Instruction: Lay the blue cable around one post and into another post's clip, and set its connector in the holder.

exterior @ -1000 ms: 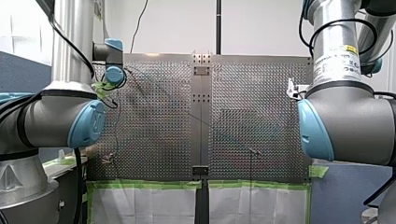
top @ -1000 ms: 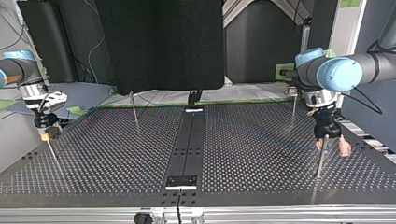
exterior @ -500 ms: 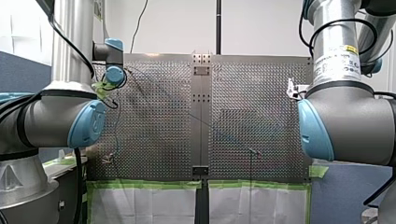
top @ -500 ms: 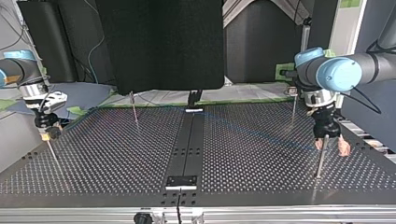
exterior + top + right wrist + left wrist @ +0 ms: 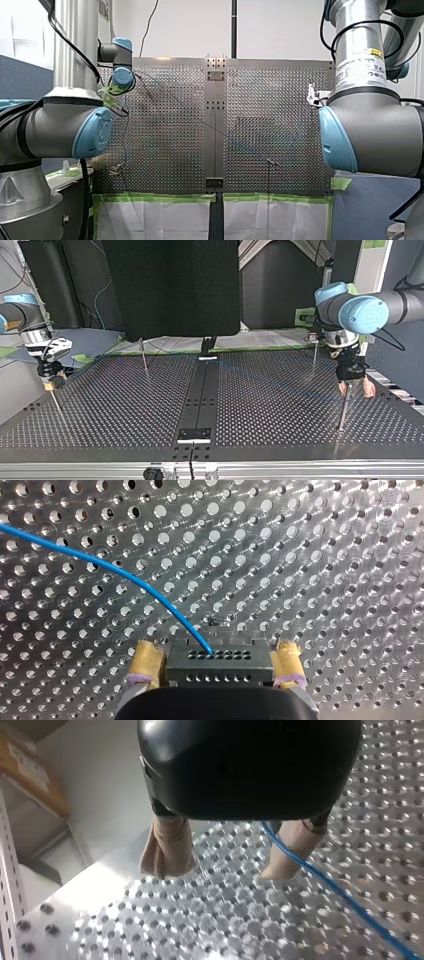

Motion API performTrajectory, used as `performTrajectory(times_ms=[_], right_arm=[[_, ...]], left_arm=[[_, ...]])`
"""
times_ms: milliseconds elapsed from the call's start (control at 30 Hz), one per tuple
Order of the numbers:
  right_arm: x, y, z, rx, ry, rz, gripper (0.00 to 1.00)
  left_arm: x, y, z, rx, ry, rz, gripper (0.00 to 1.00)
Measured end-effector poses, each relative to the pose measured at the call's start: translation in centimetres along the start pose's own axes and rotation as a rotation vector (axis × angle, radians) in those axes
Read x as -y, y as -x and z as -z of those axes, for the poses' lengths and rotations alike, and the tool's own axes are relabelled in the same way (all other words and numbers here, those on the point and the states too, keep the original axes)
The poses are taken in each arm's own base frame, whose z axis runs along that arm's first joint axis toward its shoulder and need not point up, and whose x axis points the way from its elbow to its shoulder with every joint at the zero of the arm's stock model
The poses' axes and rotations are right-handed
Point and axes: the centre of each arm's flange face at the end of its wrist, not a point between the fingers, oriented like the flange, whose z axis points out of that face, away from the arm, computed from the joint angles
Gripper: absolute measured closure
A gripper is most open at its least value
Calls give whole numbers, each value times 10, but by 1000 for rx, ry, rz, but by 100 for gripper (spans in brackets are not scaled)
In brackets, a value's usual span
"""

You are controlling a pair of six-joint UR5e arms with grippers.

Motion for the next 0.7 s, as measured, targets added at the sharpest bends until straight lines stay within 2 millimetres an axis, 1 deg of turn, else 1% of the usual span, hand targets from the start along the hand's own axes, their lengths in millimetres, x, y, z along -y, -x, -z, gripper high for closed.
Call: performTrajectory(times_ms=[133,200,300,433,533,700], right_arm=[[0,0,0,0,0,1,5],[0,0,0,0,1,1,5],[0,0,0,0,1,1,5],[0,0,0,0,1,2,5],[0,0,0,1,3,3,5],[-1,0,0,2,4,3,5]], left_arm=[[-11,-4,8,-13,25,28,0],[-13,-5,11,-16,28,37,0],[-11,-3,18,-20,17,40,0],[-1,2,28,-25,-11,53,0],[3,2,34,-39,-28,68,0],[-1,-1,41,-56,-25,71,0]])
